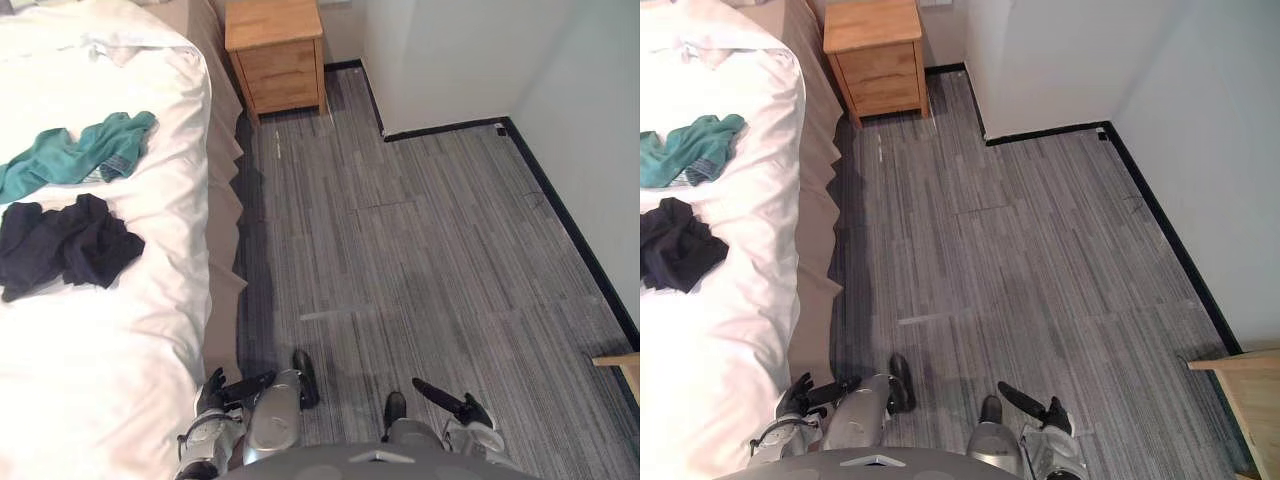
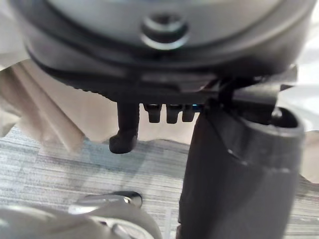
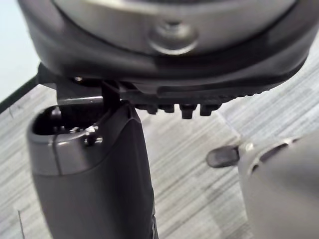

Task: Tidy up the quilt and then pick up the clothes from the bed and put them into the laundry hamper

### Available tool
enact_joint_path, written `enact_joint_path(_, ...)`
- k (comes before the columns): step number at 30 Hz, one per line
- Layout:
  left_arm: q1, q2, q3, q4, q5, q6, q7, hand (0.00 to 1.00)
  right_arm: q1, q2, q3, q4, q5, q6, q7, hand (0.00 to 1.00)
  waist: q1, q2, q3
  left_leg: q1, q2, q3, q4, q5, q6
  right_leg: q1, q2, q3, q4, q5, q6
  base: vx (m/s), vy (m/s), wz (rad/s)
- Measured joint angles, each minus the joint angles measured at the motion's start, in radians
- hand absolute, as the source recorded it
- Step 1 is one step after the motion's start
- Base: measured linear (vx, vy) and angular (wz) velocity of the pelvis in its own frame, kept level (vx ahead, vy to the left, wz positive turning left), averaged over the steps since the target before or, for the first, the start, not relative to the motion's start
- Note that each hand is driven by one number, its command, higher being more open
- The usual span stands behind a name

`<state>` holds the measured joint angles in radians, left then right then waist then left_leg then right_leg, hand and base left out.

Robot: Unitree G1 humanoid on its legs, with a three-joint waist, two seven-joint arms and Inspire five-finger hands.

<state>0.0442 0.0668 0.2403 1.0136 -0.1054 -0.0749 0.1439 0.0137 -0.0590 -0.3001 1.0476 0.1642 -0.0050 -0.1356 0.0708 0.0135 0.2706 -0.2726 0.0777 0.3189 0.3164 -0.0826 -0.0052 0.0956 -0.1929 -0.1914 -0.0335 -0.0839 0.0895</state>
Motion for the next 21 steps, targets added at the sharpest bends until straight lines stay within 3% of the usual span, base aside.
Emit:
enact_joint_path(1, 0.0, 0.005, -0.001, 0.001, -0.001, 0.0, 0.0, 1.0, -0.001, 0.012, 0.001, 0.003, -0.001, 0.0, 0.005, 1.0, 0.004, -0.014, 0.008, -0.014, -0.002, 0.005, 0.039, -0.039, 0.02, -0.005, -0.007, -0.01, 0.03, -0.005, 0.004, 0.48, 0.171, -0.04)
enact_joint_path(3, 0.0, 0.013, 0.006, 0.0, -0.003, -0.002, 0.001, 1.0, -0.001, 0.021, -0.002, 0.002, 0.0, 0.001, 0.013, 1.0, 0.014, -0.037, 0.012, -0.017, -0.002, 0.008, 0.137, -0.12, 0.051, -0.089, -0.051, -0.009, 0.307, -0.103, 0.052, 0.38, 0.126, 0.05)
enact_joint_path(4, 0.002, 0.018, 0.003, 0.001, -0.003, -0.001, 0.003, 1.0, -0.001, 0.021, -0.002, 0.001, 0.0, 0.0, 0.013, 1.0, 0.012, -0.044, 0.012, 0.001, -0.003, 0.011, 0.147, -0.141, 0.057, -0.117, -0.063, -0.004, 0.402, -0.114, 0.062, 0.41, 0.129, 0.04)
enact_joint_path(5, 0.009, 0.041, -0.009, 0.01, -0.001, 0.009, 0.005, 1.0, -0.001, 0.023, -0.003, -0.006, 0.002, -0.003, 0.013, 1.0, 0.006, -0.061, 0.013, 0.076, -0.013, 0.014, 0.142, -0.194, 0.06, -0.19, -0.092, 0.022, 0.654, -0.079, 0.061, 0.34, 0.079, -0.04)
enact_joint_path(6, 0.015, 0.05, -0.017, 0.013, -0.001, 0.015, 0.005, 1.0, -0.001, 0.025, -0.003, -0.013, 0.001, -0.005, 0.013, 1.0, 0.003, -0.071, 0.013, 0.118, -0.02, 0.017, 0.127, -0.208, 0.056, -0.212, -0.108, 0.03, 0.741, -0.037, 0.056, 0.55, 0.081, -0.1)
enact_joint_path(7, 0.037, 0.061, -0.036, 0.015, 0.012, 0.028, 0.005, 1.0, 0.002, 0.029, -0.003, -0.016, 0.001, -0.004, 0.014, 1.0, -0.011, -0.074, 0.009, 0.201, -0.028, 0.018, 0.087, -0.219, 0.057, -0.247, -0.134, 0.024, 0.885, 0.046, 0.052, 0.5, -0.008, -0.04)
enact_joint_path(9, 0.044, 0.072, -0.048, 0.023, 0.048, 0.042, 0.006, 1.0, 0.001, 0.032, -0.004, -0.027, 0.001, -0.007, 0.015, 1.0, -0.031, -0.081, 0.006, 0.313, -0.029, 0.002, 0.013, -0.225, 0.053, -0.296, -0.136, -0.031, 1.034, -0.004, -0.009, 0.59, -0.053, 0.06)
enact_joint_path(11, 0.039, 0.071, -0.049, 0.023, 0.076, 0.045, 0.007, 1.0, -0.008, 0.028, -0.006, -0.038, 0.004, -0.012, 0.014, 1.0, -0.056, -0.073, 0.009, 0.397, -0.009, -0.007, -0.062, -0.216, 0.042, -0.361, -0.1, -0.126, 1.028, -0.089, -0.051, 0.62, -0.109, 0.19)
enact_joint_path(12, 0.022, 0.066, -0.049, 0.023, 0.077, 0.05, 0.007, 1.0, -0.019, 0.023, -0.012, -0.044, 0.008, -0.012, 0.014, 1.0, -0.069, -0.057, 0.019, 0.436, 0.014, -0.01, -0.086, -0.216, 0.041, -0.395, -0.062, -0.18, 0.977, -0.124, -0.092, 0.59, -0.138, 0.23)
enact_joint_path(13, -0.003, 0.056, -0.051, 0.024, 0.077, 0.056, 0.006, 1.0, -0.03, 0.012, -0.016, -0.054, 0.008, -0.02, 0.013, 1.0, -0.083, -0.029, 0.035, 0.487, 0.052, -0.024, -0.119, -0.216, 0.041, -0.447, 0.004, -0.255, 0.831, -0.141, -0.123, 0.61, -0.147, 0.22)
enact_joint_path(14, -0.014, 0.052, -0.054, 0.023, 0.077, 0.057, 0.007, 1.0, -0.029, 0.009, -0.015, -0.063, 0.008, -0.024, 0.011, 1.0, -0.085, -0.022, 0.039, 0.502, 0.062, -0.033, -0.127, -0.215, 0.039, -0.471, 0.03, -0.275, 0.741, -0.136, -0.125, 0.63, -0.177, 0.37)
enact_joint_path(15, -0.035, 0.05, -0.069, 0.021, 0.079, 0.056, 0.007, 1.0, -0.025, 0.008, -0.014, -0.064, 0.008, -0.027, 0.008, 1.0, -0.095, -0.02, 0.041, 0.528, 0.075, -0.054, -0.142, -0.208, 0.023, -0.503, 0.073, -0.29, 0.509, -0.084, -0.099, 0.69, -0.239, 0.66)
enact_joint_path(16, -0.045, 0.047, -0.079, 0.02, 0.088, 0.056, 0.005, 1.0, -0.003, 0.011, -0.014, -0.06, 0.008, -0.022, 0.002, 1.0, -0.111, -0.035, 0.034, 0.58, 0.067, -0.067, -0.166, -0.201, -0.041, -0.511, 0.099, -0.266, 0.198, 0.054, -0.084, 0.87, -0.344, 0.8)
enact_joint_path(17, -0.045, 0.047, -0.082, 0.016, 0.097, 0.054, 0.005, 1.0, 0.015, 0.017, -0.014, -0.06, 0.008, -0.022, 0.003, 1.0, -0.117, -0.058, 0.024, 0.603, 0.055, -0.077, -0.166, -0.207, -0.074, -0.507, 0.099, -0.238, 0.097, 0.119, -0.095, 0.78, -0.312, 0.77)
enact_joint_path(18, -0.045, 0.033, -0.085, 0.017, 0.119, 0.052, 0.006, 1.0, 0.023, 0.017, -0.024, -0.049, 0.013, -0.018, 0.008, 1.0, -0.126, -0.046, 0.027, 0.648, 0.064, -0.096, -0.161, -0.22, -0.104, -0.489, 0.109, -0.19, 0.105, 0.337, -0.19, 0.76, -0.326, 0.14)
enact_joint_path(19, -0.075, 0.007, -0.086, 0.04, 0.13, 0.048, 0.005, 1.0, -0.026, -0.005, -0.054, -0.013, 0.01, -0.015, 0.018, 1.0, -0.121, 0.006, 0.04, 0.656, 0.096, -0.121, -0.145, -0.224, -0.117, -0.513, 0.144, -0.182, 0.205, 0.277, -0.217, 0.55, -0.233, -0.14)
enact_joint_path(20, -0.087, 0.006, -0.085, 0.047, 0.141, 0.042, 0.004, 1.0, -0.042, -0.007, -0.056, -0.004, 0.007, -0.017, 0.017, 1.0, -0.124, 0.005, 0.043, 0.649, 0.086, -0.145, -0.147, -0.232, -0.108, -0.529, 0.141, -0.167, 0.266, 0.226, -0.216, 0.55, -0.307, -0.34)
enact_joint_path(21, -0.086, -0.002, -0.087, 0.046, 0.153, 0.028, 0.0, 1.0, -0.038, -0.003, -0.058, 0.001, 0.003, -0.022, 0.02, 1.0, -0.13, 0.009, 0.043, 0.629, 0.086, -0.187, -0.102, -0.217, -0.105, -0.517, 0.141, -0.168, 0.355, 0.139, -0.209, 0.42, -0.29, -0.06)
